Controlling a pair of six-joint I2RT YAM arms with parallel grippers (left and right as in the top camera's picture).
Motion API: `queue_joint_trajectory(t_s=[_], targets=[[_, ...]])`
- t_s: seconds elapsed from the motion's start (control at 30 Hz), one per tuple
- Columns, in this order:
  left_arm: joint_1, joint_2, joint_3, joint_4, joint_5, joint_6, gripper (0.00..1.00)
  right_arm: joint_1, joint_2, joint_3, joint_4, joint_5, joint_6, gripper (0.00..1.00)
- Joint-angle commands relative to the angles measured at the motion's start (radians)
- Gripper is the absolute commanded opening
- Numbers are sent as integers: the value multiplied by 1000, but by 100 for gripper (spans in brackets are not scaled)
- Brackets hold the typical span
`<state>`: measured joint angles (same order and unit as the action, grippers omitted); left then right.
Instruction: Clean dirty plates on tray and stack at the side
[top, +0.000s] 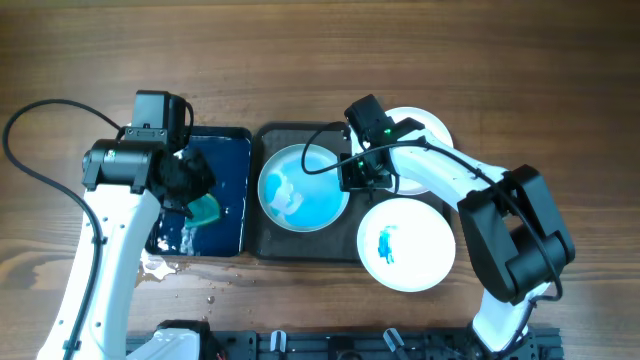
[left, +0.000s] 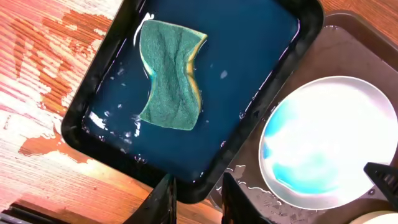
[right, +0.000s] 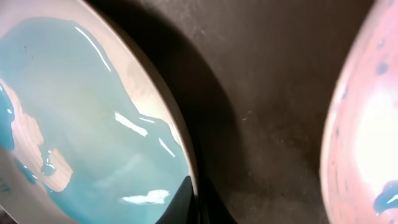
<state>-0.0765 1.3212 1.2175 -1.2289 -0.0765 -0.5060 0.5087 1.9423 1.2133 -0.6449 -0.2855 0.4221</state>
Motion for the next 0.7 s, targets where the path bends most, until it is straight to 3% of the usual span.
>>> queue_joint_trajectory(t_s=[0.0,0.1,0.2,0.33,0.5,0.67], targets=[[-2,-3,11,6,8,2,22,-5,-113,27,0,16,-61,4],[-2,-3,11,19,8,2,29,-3,-214,27,1,16,-53,4],[-2,-3,11,27,8,2,29,-3,-306,27,-10,28,-8,4],[-2,-3,11,35,-10,2,10,-3,-342,27,-105,55,61,4],[24,-3,11,71,-15,2,11,-3,-342,27,-286,105,127,5],[29,-3,11,84,-14,2,17,-3,-342,27,-359,209,123,4]])
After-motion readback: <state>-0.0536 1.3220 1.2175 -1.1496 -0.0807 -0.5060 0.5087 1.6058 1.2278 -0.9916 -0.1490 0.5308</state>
